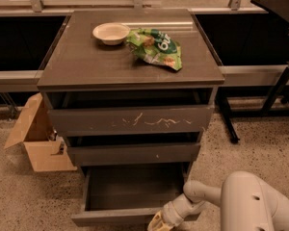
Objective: Close bottom drawer
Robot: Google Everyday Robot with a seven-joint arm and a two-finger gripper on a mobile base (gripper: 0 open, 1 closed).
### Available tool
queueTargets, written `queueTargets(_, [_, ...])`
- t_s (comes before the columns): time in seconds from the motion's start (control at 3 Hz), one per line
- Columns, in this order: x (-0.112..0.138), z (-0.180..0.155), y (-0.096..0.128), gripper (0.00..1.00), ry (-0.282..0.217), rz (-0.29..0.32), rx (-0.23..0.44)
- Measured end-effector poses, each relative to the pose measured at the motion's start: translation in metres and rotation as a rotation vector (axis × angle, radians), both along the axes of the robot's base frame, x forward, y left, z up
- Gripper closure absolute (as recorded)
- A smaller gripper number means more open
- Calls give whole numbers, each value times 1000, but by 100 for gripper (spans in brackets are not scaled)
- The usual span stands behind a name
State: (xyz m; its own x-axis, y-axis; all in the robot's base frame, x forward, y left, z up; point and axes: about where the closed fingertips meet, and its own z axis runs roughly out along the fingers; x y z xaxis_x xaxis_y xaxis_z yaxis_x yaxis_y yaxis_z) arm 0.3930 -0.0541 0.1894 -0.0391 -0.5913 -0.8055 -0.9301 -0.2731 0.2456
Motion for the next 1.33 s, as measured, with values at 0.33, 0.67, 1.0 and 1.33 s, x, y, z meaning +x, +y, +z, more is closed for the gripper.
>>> queueTargets(0.33, [9,-13,-4,100,-1,-34,-17])
queueTargets(0.67, [29,-25,-10,85,-26,-103,-50])
queueTargets(1.0, [33,-25,-11,61,-33,-122,-59])
queueTargets(1.33, [50,-27,-18,38,-62,-187,-88])
